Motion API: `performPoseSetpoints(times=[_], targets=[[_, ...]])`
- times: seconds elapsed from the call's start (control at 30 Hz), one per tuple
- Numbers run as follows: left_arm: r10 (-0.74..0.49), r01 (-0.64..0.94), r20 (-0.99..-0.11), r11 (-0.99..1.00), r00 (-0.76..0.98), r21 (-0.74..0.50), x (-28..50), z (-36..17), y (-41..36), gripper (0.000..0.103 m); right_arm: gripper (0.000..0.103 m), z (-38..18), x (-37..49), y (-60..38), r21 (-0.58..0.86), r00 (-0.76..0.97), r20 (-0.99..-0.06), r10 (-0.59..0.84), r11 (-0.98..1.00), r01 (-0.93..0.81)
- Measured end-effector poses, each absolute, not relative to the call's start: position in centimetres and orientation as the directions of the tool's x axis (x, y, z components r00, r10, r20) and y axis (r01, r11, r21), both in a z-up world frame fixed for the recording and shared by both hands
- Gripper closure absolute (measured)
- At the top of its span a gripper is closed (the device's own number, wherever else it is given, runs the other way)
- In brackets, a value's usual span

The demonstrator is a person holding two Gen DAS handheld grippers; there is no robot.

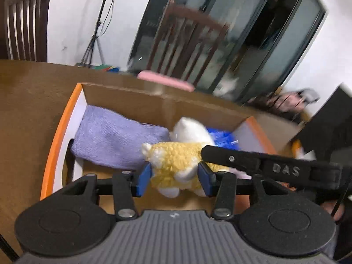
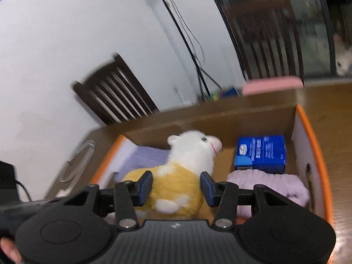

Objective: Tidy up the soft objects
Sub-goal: 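Carry the plush lamb into the box and open the left gripper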

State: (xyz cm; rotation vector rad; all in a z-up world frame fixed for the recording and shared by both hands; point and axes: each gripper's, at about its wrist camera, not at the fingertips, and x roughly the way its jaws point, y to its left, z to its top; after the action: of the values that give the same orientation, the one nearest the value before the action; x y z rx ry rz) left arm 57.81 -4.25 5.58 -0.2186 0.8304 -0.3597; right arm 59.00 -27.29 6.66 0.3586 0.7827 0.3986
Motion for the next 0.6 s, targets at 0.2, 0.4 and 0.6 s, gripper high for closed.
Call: performPoseSetpoints(times=[0.2,0.4,0.6], targets=[[-0.354,0.187,-0.705,0.934,0.615,-0.305,58.9,4.2,-4.2,0.057,0.051,4.5,61.5,-26.0,0.378,0.636,-0.668,0.387,0.912,-0.159],[-0.388,0.195,-0.712,0.92,0.585,-0.341,58.9,3.4,-4.2,0.056,0.049,4.2,60.9,-25.9,0.363,0.644,-0.663,0.381,0.916,-0.169],[-0.357,0.251,-0.693,0.934,0.626,-0.254,56.8,5.0,-5.1,0.048,0.047,6.6,59.9,-25.3,0.301,0.658,-0.671,0.342,0.937,-0.18]])
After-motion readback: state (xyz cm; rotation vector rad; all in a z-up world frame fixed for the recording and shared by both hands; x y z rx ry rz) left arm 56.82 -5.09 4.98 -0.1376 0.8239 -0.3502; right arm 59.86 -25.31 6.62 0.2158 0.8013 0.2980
